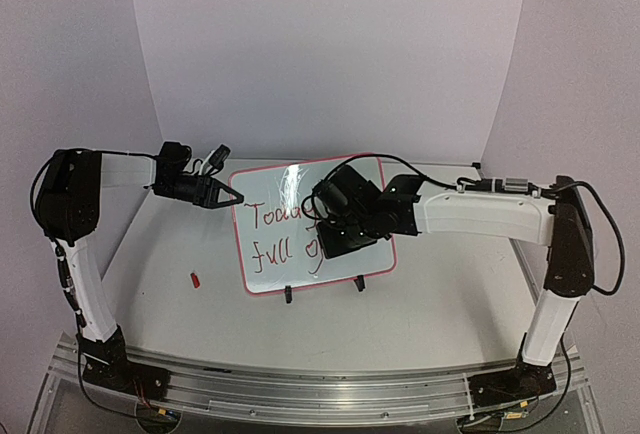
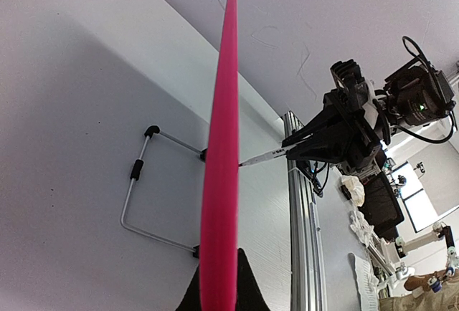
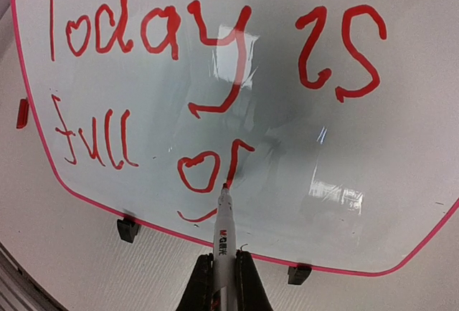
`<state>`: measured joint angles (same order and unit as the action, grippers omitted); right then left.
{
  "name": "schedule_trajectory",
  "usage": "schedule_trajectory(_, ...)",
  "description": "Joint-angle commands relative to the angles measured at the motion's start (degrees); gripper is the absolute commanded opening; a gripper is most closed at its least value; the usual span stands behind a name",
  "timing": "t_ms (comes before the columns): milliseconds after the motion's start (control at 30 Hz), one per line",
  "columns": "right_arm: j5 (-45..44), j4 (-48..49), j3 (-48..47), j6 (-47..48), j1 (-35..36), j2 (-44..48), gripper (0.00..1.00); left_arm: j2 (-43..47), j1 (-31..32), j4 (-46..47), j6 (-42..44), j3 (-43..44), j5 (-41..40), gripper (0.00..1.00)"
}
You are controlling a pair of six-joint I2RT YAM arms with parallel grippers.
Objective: Write a sentence on the whiteboard
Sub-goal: Write on the whiteboard with the whiteboard.
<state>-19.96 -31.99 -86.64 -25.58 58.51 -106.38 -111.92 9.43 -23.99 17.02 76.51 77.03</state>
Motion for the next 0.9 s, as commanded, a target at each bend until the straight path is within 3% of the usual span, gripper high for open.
schedule_trajectory(0,0.96,0.73,-2.65,0.01,-0.28,-0.94,0.0,-1.31,1.86,-0.24,4.68,-0.21,-5.37,0.0)
schedule_trajectory(867,-3.33,-0.08,-1.28,-0.03,-1.58,-1.37,0.0,-1.2,1.87,-0.44,4.78,-0.22,-5.47,0.0)
